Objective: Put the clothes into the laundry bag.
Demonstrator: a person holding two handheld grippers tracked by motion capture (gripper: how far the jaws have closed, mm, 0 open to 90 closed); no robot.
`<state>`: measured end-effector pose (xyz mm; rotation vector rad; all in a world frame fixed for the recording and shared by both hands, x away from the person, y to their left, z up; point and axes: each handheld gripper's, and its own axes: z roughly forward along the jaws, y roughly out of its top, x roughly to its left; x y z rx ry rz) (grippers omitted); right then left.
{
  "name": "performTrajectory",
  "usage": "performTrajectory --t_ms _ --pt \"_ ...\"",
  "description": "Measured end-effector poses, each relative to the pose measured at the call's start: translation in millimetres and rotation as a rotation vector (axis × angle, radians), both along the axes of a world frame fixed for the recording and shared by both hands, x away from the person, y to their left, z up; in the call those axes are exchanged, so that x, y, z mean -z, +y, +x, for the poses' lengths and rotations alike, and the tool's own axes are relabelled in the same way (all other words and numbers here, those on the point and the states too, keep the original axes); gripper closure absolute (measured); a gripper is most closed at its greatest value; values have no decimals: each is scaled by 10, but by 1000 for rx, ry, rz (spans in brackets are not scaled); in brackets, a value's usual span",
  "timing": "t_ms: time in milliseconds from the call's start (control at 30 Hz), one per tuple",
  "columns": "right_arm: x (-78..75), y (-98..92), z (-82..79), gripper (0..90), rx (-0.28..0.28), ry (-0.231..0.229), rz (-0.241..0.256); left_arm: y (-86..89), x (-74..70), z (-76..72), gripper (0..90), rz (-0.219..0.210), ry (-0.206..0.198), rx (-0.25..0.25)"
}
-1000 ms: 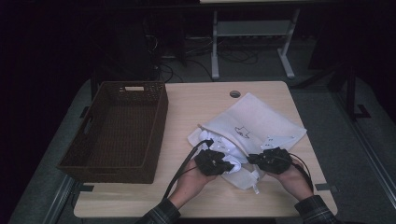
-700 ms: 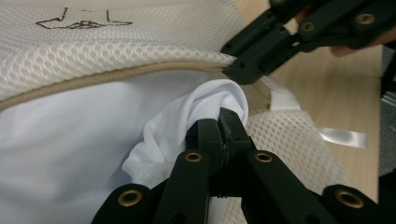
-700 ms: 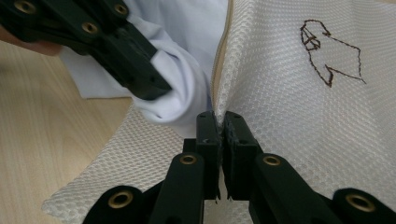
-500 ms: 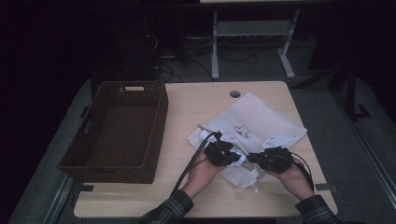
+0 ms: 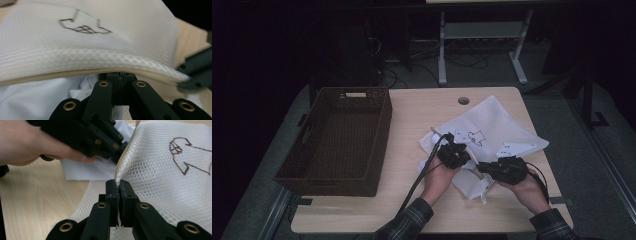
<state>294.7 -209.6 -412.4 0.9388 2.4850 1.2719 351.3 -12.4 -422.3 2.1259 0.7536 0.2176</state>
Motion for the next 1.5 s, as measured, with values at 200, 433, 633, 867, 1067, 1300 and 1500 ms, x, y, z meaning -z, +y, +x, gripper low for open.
performTrajectory --t_ms 200,433,633,867,1067,1300,1500 --pt "42 -27 25 860 6 14 -7 -26 69 -11 878 -10 5 34" --pt "112 -34 58 857 17 31 -34 56 91 -118 639 4 21 107" --pt "135 9 60 857 7 34 -49 178 10 -214 468 28 43 150" --pt "132 32 52 857 0 33 -52 371 -133 -328 432 62 27 161" --pt "130 28 51 858 2 33 -53 703 -246 -346 431 85 -4 115" --pt "129 26 55 857 2 34 -52 1021 -246 -223 409 73 13 43" --pt "128 20 59 853 3 36 -47 866 -121 -142 512 104 14 90"
